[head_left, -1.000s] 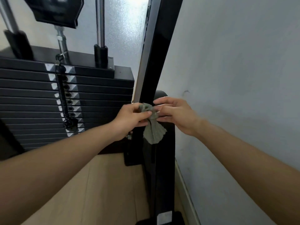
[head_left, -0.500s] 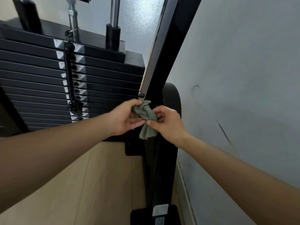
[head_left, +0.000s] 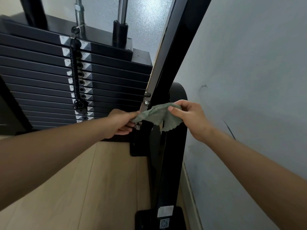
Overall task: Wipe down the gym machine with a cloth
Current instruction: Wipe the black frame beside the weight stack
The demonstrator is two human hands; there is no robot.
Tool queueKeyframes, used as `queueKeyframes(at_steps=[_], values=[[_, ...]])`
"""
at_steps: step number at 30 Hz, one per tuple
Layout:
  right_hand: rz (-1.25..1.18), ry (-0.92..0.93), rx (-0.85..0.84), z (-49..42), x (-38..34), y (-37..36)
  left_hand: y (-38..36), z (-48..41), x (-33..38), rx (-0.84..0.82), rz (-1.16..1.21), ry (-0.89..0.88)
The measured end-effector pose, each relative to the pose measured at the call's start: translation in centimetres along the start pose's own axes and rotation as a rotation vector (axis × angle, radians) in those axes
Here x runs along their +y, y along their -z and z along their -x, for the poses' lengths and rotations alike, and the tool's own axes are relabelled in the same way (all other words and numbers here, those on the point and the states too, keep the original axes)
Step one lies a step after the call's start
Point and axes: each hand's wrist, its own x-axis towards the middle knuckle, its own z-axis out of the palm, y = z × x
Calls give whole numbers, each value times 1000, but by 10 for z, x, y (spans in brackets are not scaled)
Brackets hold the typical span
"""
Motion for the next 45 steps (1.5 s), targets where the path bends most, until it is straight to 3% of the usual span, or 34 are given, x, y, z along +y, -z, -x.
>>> queueKeyframes(at_steps=[2, 5, 8, 11, 15, 18, 22, 28, 32, 38, 45], values=[[-34, -10, -17, -1, -3, 3, -1, -2, 0, 98, -78, -75], [-48, -3, -61, -3, -5, 5, -6, 0, 0, 226, -154, -428], [-40, 6, -98, -5, -7, 6, -16, 15, 2, 97, -191, -834], [-59, 10, -176, -4, -12, 8, -32, 28, 3, -77, -299, -967], [56, 51, -225, -2, -12, 9, -45, 28, -4, -219, -193, -831], [445, 162, -56, -7, 3, 10, -42, 21, -3, -206, -218, -642], [607, 261, 187, -10, 16, 14, -34, 6, -8, -177, -287, -191], [809, 301, 209, -8, 22, 10, -45, -11, -23, -33, -28, 93], [896, 163, 123, -4, 22, 7, -57, -18, -28, -94, 93, 159], [924, 147, 28, -1, 23, 16, -70, -21, -22, -326, 238, 104], [906, 149, 24, 0, 25, 15, -50, -20, -23, -680, -6, 103]])
